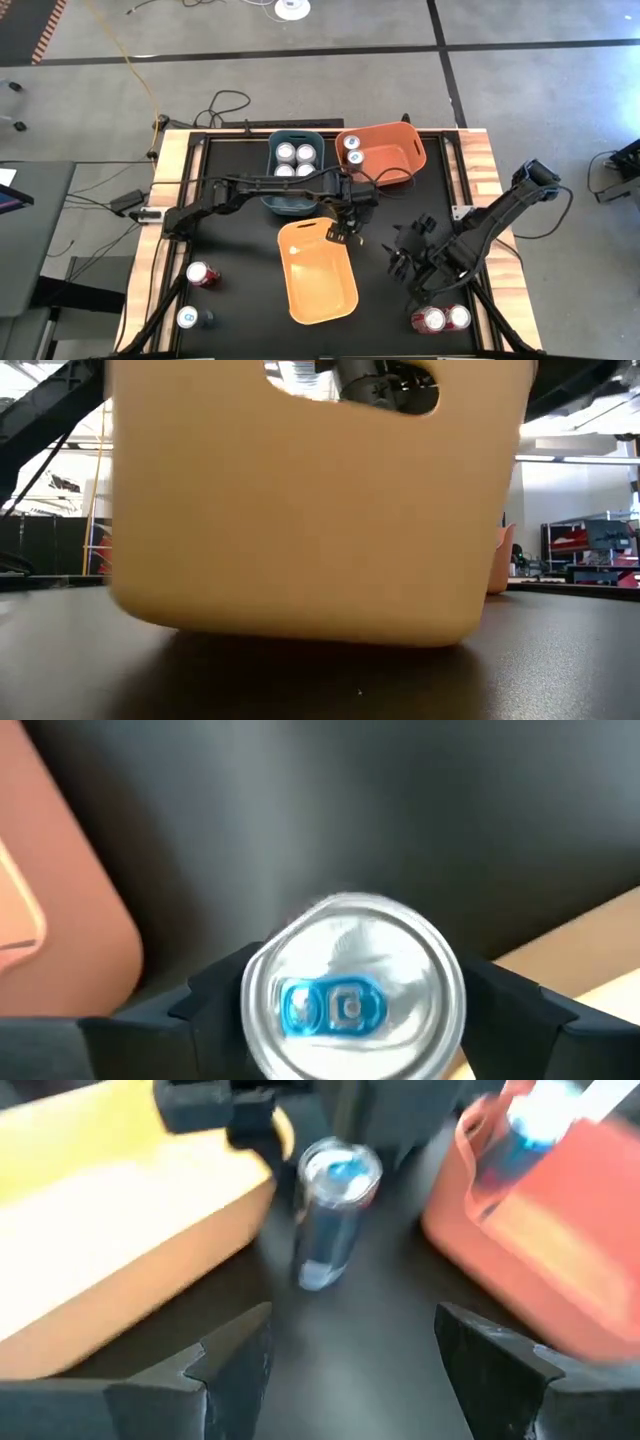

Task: Sort soda cans
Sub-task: Put the left blue soda can into the orange bin

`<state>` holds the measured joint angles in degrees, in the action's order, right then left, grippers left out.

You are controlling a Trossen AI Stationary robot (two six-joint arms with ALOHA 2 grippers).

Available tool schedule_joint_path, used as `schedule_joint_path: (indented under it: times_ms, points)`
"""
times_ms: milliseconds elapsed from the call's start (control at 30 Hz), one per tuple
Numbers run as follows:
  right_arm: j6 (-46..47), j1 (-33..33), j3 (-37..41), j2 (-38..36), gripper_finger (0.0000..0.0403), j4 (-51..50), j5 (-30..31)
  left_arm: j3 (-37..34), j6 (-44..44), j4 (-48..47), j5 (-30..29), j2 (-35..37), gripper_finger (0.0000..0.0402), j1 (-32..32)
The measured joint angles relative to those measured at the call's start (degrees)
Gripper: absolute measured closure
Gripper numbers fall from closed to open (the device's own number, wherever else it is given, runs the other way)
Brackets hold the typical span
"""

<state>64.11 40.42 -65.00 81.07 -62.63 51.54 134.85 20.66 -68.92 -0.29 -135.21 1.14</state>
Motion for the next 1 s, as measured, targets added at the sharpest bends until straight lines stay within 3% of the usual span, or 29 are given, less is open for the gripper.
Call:
schedule_joint_path:
  times_ms: [167,333,533,800,1000]
  points:
    - [-4.4,-2.0,0.0,2.1,0.0112,-0.8,5.6,-0.2,0.4,0.2,0.3,1.0,0.0084,0.1]
    - [-6.3,-6.7,0.1,4.8,0.0112,-1.4,5.2,-0.2,-0.8,-3.0,0.5,3.4,0.0055,0.4]
    - [-13.7,-10.9,0.1,4.8,0.0112,1.0,1.6,-0.2,-1.6,-3.4,0.5,7.7,0.0047,1.0]
    - [-31.8,-14.6,0.1,-0.7,0.0112,15.1,-10.6,-0.1,-4.0,-6.1,-2.4,16.4,0.0046,1.0]
    - [-40.5,-15.9,0.1,-0.9,0.0112,28.5,-7.3,-4.4,-10.9,-5.3,1.2,26.9,0.0046,1.1]
